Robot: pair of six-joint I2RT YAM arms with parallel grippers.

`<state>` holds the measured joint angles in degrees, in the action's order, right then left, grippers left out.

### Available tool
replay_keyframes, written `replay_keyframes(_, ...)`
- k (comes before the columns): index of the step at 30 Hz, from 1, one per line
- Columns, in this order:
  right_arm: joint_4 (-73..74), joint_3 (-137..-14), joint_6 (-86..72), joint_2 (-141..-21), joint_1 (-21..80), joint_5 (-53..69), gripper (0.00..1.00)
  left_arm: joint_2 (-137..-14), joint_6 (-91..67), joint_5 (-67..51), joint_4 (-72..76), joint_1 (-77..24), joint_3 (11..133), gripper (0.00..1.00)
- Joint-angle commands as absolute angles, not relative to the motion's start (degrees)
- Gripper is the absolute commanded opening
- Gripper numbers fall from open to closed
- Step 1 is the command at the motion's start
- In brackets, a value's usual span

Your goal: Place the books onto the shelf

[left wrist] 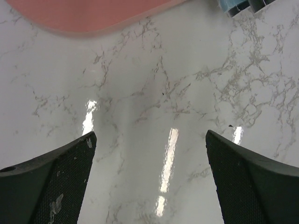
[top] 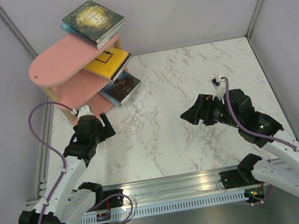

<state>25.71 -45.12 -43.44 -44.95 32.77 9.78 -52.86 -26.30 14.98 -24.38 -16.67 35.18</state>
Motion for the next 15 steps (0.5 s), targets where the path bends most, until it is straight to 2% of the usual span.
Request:
replay_keyframes(1, 25.4, -45.09, -40.7, -39.31, 32.52, 4.05, 0.85, -49.32, -19.0, 15.65, -4.26, -16.17, 27.62, 1.0)
replay_keyframes(3, 26.8, -44.83, -40.43, -38.15, 32.69, 2.12, 0.87, -48.96, -14.61, 14.77, 8.04, -16.08, 20.96, 1.0)
replay_keyframes(8, 29.26, -45.26, -41.22, -37.62, 32.69, 1.32, 0.86, -56.31, -10.74, 14.33, 16.5, -13.8, 21.88, 1.0)
replay_keyframes(12, 30.14, -47.89, -40.17, -38.41, 32.69, 0.35, 0.81, -61.42, -9.5, 14.07, 18.64, -10.38, 24.51, 1.0)
replay_keyframes(15, 32.42, -50.61, -39.55, -39.99, 32.69, 0.35, 0.85, -62.84, -6.95, 14.5, 16.35, -8.09, 23.83, 1.0)
